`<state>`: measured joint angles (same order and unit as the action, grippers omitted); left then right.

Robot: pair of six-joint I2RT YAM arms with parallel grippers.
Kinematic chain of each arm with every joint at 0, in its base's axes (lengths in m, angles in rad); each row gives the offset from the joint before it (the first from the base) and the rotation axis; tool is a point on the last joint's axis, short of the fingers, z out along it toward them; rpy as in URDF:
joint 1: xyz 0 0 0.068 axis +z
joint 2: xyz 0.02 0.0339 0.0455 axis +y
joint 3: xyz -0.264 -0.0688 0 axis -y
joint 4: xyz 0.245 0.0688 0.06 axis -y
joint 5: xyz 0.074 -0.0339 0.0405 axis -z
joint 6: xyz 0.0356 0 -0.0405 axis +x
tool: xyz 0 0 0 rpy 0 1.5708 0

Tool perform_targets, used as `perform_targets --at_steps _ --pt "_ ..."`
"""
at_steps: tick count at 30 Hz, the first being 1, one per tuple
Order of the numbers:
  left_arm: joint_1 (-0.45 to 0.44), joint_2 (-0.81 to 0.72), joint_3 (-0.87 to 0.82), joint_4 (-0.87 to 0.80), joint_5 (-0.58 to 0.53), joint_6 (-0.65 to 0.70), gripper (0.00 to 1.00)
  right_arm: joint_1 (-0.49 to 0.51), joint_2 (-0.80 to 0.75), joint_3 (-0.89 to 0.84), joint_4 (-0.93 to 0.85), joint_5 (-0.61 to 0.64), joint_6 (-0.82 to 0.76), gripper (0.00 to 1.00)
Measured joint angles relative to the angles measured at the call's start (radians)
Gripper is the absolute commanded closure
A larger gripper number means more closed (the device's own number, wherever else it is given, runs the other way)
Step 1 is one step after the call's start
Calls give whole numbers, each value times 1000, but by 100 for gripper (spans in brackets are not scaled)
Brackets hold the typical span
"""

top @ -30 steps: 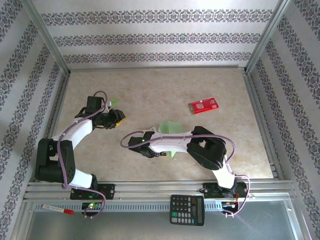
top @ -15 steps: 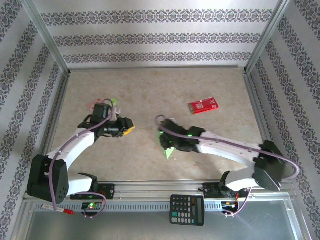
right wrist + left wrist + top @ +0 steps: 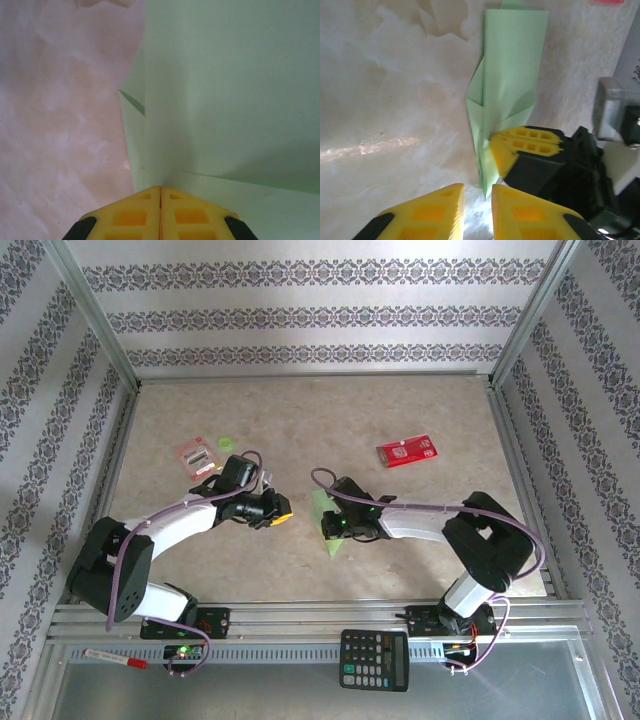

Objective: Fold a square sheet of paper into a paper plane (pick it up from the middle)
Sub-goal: Turn over the paper at the center of the table, then perform the fifth fold on the wing at the bottom-center of the table.

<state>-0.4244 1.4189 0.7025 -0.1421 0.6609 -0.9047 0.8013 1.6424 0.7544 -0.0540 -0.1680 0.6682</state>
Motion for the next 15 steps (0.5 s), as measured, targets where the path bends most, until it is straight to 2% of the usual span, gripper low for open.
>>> perform_targets --at_steps 7,11,15 --pt "-57 31 -10 105 0 -47 85 35 43 5 92 5 57 94" --pt "-85 84 -12 158 -1 -83 90 29 37 -5 107 -2 90 90" --pt "-88 151 -3 208 -3 -119 94 -5 -87 -91 103 -37 114 83"
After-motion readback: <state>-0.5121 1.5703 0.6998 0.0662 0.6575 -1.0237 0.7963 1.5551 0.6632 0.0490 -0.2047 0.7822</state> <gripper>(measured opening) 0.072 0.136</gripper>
